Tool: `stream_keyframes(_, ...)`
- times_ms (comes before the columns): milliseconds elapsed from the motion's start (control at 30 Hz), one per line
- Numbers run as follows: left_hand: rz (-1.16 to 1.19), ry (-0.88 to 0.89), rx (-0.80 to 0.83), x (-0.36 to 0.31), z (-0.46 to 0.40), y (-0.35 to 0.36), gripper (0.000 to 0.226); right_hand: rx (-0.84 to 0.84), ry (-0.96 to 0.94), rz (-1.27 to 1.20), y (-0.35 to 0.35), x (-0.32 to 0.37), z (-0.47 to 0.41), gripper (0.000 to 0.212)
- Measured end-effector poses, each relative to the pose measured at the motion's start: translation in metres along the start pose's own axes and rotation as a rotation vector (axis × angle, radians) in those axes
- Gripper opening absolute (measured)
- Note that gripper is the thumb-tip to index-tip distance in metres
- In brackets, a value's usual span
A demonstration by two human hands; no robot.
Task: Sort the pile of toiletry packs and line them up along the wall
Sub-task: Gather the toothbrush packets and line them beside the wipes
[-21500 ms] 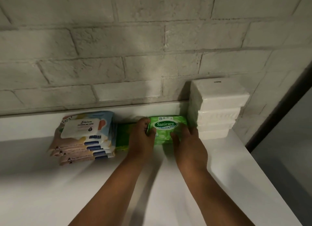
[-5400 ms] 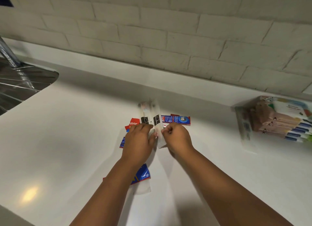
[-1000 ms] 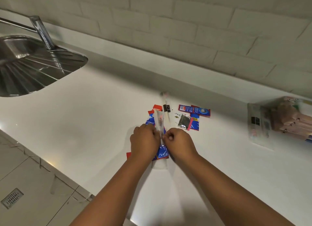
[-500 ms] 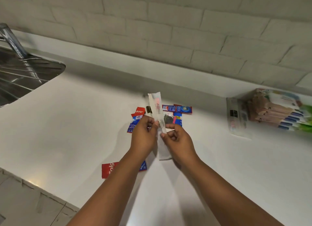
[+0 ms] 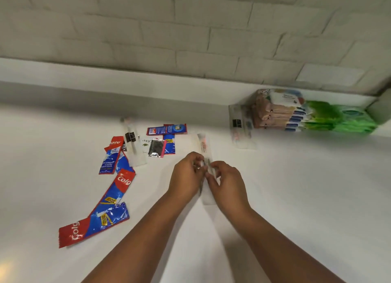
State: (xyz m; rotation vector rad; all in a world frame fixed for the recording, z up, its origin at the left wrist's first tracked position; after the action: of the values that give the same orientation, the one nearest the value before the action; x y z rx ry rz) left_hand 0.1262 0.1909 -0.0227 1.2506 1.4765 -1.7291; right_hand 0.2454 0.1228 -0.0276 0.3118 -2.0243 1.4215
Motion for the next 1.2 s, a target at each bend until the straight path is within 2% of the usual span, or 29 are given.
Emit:
stream_keyframes(133,-0.126,0.098,0.019,-0.008,-0.006,0.025,0.017,-0.032,-0.069,0.175,-0.014,-0.020,-0.002,0.028)
stream_keyframes(267,-0.359,0.298,-0.045,-0.021,0.000,0.038,0.020,-0.082,-0.101,0.325,-0.030,-0.043,-0.009,0.042)
stream_keyframes(333,-0.467,0.344,-0.045,-0.024,0.007,0.045,0.027,-0.098,-0.103,0.350,-0.037,-0.053,-0.015,0.046)
stream_keyframes(467,-0.551,0.330,0.057,-0.022,0.007,0.061,0.046,-0.053,-0.141,0.437,-0.044,-0.071,-0.036,0.049)
stream_keyframes(600,-0.497,0.250,0.111,-0.020,-0.005,0.063,0.053,0.010,-0.155,0.465,-0.045,-0.084,-0.059,0.056)
stream_keyframes(800,-0.585,0.215,0.130,-0.022,-0.027,0.066,0.052,0.061,-0.184,0.455,-0.042,-0.093,-0.093,0.055)
stream_keyframes(967,-0.652,0.226,0.129,-0.019,-0.050,0.071,0.053,0.186,-0.186,0.424,-0.029,-0.100,-0.102,0.058)
stream_keyframes(1200,-0.680,0.252,0.150,-0.021,-0.087,0.081,0.053,0.179,-0.194,0.405,-0.028,-0.101,-0.104,0.063)
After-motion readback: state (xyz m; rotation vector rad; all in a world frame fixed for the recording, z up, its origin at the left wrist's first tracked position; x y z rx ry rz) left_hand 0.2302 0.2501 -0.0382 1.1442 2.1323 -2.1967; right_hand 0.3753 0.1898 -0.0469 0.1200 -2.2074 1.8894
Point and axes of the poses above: each hand's wrist, its own z-axis away from the middle knuckle, its own y-axis out of the palm, x = y × z, the point moved 6 cm from there along -z, towards the middle knuckle, and after that the axes turned 3 degrees about z, right-handed, at the moved point
